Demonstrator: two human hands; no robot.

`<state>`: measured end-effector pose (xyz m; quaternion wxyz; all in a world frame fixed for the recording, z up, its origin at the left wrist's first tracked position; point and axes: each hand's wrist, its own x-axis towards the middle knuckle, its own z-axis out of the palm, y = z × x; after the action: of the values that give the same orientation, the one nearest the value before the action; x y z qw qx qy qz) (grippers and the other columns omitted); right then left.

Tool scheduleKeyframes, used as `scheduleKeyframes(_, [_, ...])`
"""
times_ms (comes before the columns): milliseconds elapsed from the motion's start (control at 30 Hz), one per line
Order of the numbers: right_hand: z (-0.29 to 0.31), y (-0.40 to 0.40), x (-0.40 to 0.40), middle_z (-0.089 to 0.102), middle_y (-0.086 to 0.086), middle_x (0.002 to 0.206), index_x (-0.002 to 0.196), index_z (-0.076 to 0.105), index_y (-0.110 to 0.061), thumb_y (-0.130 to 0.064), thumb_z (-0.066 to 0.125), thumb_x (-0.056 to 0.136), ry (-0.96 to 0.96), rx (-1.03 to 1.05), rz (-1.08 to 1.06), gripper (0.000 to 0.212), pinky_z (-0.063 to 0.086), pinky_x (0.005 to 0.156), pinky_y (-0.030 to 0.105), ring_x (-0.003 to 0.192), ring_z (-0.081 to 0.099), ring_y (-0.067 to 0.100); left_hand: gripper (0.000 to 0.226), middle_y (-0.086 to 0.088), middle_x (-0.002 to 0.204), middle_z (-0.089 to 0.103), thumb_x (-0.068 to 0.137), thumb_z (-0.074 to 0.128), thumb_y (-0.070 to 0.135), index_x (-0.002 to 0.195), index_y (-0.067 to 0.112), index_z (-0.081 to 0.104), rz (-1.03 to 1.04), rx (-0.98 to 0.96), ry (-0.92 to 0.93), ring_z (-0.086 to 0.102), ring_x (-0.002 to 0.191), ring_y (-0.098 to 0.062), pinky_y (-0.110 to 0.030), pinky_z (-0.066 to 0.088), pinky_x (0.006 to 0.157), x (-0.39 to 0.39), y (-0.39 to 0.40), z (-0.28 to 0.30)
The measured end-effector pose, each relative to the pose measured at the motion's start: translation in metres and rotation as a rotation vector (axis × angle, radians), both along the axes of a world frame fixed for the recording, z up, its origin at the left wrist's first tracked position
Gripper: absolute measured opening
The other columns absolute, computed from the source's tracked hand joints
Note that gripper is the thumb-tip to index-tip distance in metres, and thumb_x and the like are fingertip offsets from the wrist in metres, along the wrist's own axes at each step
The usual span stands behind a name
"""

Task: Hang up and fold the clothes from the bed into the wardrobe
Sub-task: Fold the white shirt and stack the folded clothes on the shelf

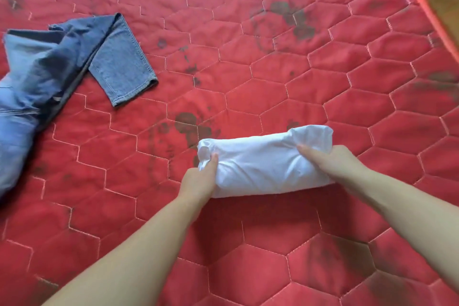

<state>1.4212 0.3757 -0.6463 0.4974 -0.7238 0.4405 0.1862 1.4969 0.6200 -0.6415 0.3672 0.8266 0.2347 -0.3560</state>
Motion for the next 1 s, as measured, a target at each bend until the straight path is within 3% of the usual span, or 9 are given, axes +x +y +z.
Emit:
scheduleKeyframes(133, [-0.003,0.007,0.006,0.064,0.01,0.106,0.116,0.062,-0.003,-0.059,0.062,0.083,0.046,-0.078,0.0,0.064,0.047,0.083,0.036,0.096,0.059,0.028,0.064,-0.01,0.111,0.059,0.092,0.041,0.062,0.117,0.006,0.06,-0.039,0.066,-0.051,0.056,0.1,-0.031,-0.035,0.044,0.085,0.0,0.005,-0.011])
scheduleKeyframes(233, [-0.002,0.012,0.006,0.06,0.011,0.119,0.12,0.056,-0.011,-0.065,0.059,0.08,0.023,-0.431,0.115,0.067,0.042,0.089,0.042,0.108,0.056,0.033,0.039,-0.008,0.125,0.052,0.085,0.06,0.048,0.113,0.022,0.054,-0.141,0.329,-0.485,0.049,0.117,-0.032,-0.042,0.038,0.098,-0.001,0.001,-0.01])
scheduleKeyframes(300, [0.0,0.02,0.003,0.05,0.009,0.131,0.132,0.047,-0.019,-0.053,0.066,0.08,-0.221,-0.772,0.159,0.065,0.035,0.099,0.047,0.121,0.047,0.032,0.045,-0.003,0.134,0.047,0.081,0.063,0.033,0.125,0.028,0.053,-0.356,0.304,-0.902,0.042,0.125,-0.026,-0.043,0.029,0.101,-0.004,-0.01,-0.004])
scheduleKeyframes(367, [0.0,0.038,0.003,0.048,0.009,0.138,0.136,0.046,-0.022,-0.04,0.062,0.083,-0.563,-0.957,0.37,0.058,0.029,0.103,0.049,0.127,0.043,0.03,0.046,-0.001,0.14,0.049,0.082,0.052,0.037,0.128,0.033,0.053,-0.703,0.194,-1.103,0.041,0.131,-0.023,-0.043,0.021,0.105,-0.009,-0.027,-0.005])
scheduleKeyframes(433, [-0.014,0.054,0.001,0.05,0.006,0.141,0.134,0.05,-0.025,-0.043,0.048,0.087,-0.622,-0.959,0.719,0.051,0.02,0.108,0.05,0.132,0.04,0.028,0.056,0.0,0.152,0.04,0.086,0.028,0.049,0.14,0.038,0.039,-0.973,0.213,-0.934,0.031,0.143,-0.025,-0.047,0.01,0.112,-0.014,-0.036,-0.014])
scheduleKeyframes(500, [-0.028,0.051,-0.001,0.047,0.005,0.146,0.138,0.049,-0.027,-0.053,0.031,0.091,-0.396,-0.885,0.871,0.056,0.01,0.111,0.051,0.139,0.036,0.029,0.073,0.003,0.162,0.018,0.082,0.004,0.063,0.151,0.042,0.018,-1.032,0.295,-0.667,0.008,0.15,-0.023,-0.047,0.0,0.117,-0.012,-0.033,-0.027])
scheduleKeyframes(700, [-0.044,0.021,0.0,0.014,-0.002,0.162,0.152,0.02,-0.038,-0.067,-0.001,0.08,-0.117,-0.707,0.711,0.08,0.004,0.118,0.048,0.149,0.006,0.017,0.089,0.003,0.163,0.01,0.075,-0.001,0.074,0.154,0.035,0.013,-0.936,0.337,-0.554,0.0,0.15,-0.02,-0.039,-0.002,0.118,-0.008,-0.026,-0.047])
scheduleKeyframes(867, [-0.038,0.018,-0.02,0.029,0.003,0.156,0.148,0.034,-0.033,-0.067,0.02,0.087,-0.09,-0.689,0.38,0.071,0.021,0.113,0.046,0.143,0.023,0.025,0.089,0.003,0.126,0.05,0.07,0.012,0.082,0.136,0.029,0.041,-1.015,0.498,-0.55,0.047,0.114,-0.024,-0.039,0.036,0.092,-0.005,-0.017,-0.031])
scheduleKeyframes(1000, [-0.029,0.028,-0.052,0.041,0.006,0.139,0.141,0.042,-0.028,-0.068,0.057,0.078,0.024,-0.581,-0.037,0.076,0.029,0.105,0.046,0.129,0.038,0.03,0.069,0.007,0.096,0.054,0.073,0.036,0.087,0.104,0.025,0.043,-1.006,0.389,-0.258,0.06,0.094,-0.025,-0.035,0.041,0.071,-0.013,-0.007,-0.017])
